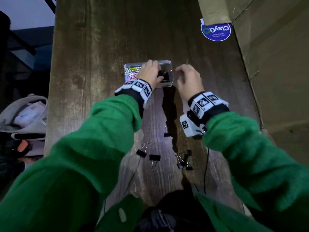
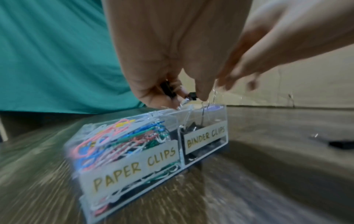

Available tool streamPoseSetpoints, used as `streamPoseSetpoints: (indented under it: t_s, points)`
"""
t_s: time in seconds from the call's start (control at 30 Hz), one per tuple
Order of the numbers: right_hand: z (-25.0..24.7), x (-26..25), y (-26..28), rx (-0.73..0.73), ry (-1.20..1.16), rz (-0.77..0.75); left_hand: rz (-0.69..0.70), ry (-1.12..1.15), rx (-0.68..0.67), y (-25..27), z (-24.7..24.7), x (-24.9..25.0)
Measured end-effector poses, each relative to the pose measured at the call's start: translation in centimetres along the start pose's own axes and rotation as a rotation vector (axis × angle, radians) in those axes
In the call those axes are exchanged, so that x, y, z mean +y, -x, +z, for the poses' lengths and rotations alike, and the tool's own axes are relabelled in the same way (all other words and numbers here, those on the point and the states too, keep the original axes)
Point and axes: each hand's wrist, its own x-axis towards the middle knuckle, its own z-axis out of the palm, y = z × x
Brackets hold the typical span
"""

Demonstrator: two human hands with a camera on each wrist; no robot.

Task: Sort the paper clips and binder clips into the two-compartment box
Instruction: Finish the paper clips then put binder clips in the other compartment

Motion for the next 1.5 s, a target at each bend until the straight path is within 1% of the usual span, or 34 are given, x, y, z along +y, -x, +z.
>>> streamPoseSetpoints:
  t_s: [0.07, 0.1, 0.17, 0.2, 0.23, 0.27, 0.33, 0.4, 0.47, 0.6, 0.67, 0.77, 0.8, 0.87, 0.93, 1.0, 1.03, 1.1, 1.17, 1.27, 1.33, 1.43, 1.5]
  points:
    - [-0.8, 1.5, 1.5, 0.019, 0.019, 0.122, 0.038, -0.073, -0.052, -0.5, 0.3, 0.2]
    - [-1.1, 2.4, 2.2, 0.0, 0.049, 0.187, 0.057, -0.118, -0.049, -0.4, 0.5, 0.3]
    - [-1.4, 4.0, 3.3, -0.09, 0.14, 0.28, 0.094, -0.183, 0.04, 1.0, 0.9, 0.5]
    - [-1.4, 4.7, 3.8, -0.148, 0.182, 0.282, 0.114, -0.183, 0.089, 2.1, 1.2, 0.6]
    - [-1.3, 5.2, 4.2, -0.205, 0.21, 0.255, 0.141, -0.155, 0.104, 3.4, 1.6, 0.7]
    - [-1.0, 5.6, 4.7, -0.257, 0.222, 0.217, 0.179, -0.121, 0.065, 4.9, 2.2, 0.9]
    - [-0.5, 6.0, 5.5, -0.358, 0.243, 0.144, 0.262, -0.058, -0.117, 8.0, 3.4, 1.1]
    - [0.0, 6.2, 6.1, -0.434, 0.294, 0.118, 0.329, -0.018, -0.278, 10.4, 4.7, 1.2]
    - [0.0, 6.2, 6.7, -0.425, 0.341, 0.122, 0.365, -0.022, -0.36, 12.0, 5.6, 1.2]
    - [-0.2, 6.7, 7.8, -0.376, 0.422, 0.11, 0.389, -0.068, -0.438, 13.2, 6.8, 0.9]
    - [-0.4, 6.7, 8.3, -0.366, 0.452, 0.11, 0.373, -0.06, -0.43, 13.3, 7.1, 0.7]
    - [-0.9, 6.7, 8.7, -0.362, 0.438, 0.104, 0.324, -0.059, -0.379, 13.3, 7.2, 0.2]
    - [-1.2, 6.8, 8.7, -0.335, 0.41, 0.12, 0.311, -0.07, -0.357, 13.3, 7.2, 0.0]
    - [-1.9, 6.7, 8.7, -0.264, 0.304, 0.207, 0.255, -0.058, -0.298, 13.4, 6.7, -0.6]
    - [-2.4, 6.5, 8.9, -0.222, 0.233, 0.32, 0.106, 0.094, -0.221, 13.6, 6.0, -1.6]
    - [-2.6, 6.4, 9.3, -0.269, 0.296, 0.402, -0.075, 0.304, -0.179, 14.2, 5.0, -2.5]
    - [-2.5, 6.3, 9.5, -0.305, 0.36, 0.426, -0.118, 0.338, -0.175, 14.7, 4.6, -2.9]
    - [-2.0, 6.0, 10.0, -0.375, 0.471, 0.446, -0.127, 0.275, -0.217, 15.8, 4.1, -3.6]
    - [-1.2, 5.7, 10.3, -0.418, 0.527, 0.454, -0.109, 0.163, -0.307, 17.2, 3.6, -3.9]
    - [-0.4, 5.2, 10.4, -0.428, 0.474, 0.467, -0.101, -0.003, -0.425, 18.6, 3.5, -4.3]
    - [-0.1, 4.9, 10.3, -0.455, 0.427, 0.457, -0.09, -0.074, -0.495, 19.2, 3.8, -4.3]
    - [0.0, 4.0, 9.5, -0.528, 0.341, 0.438, -0.054, -0.083, -0.5, 19.4, 4.6, -4.4]
    - [-0.3, 2.8, 8.1, -0.525, 0.274, 0.396, -0.02, -0.082, -0.494, 19.1, 4.7, -4.4]
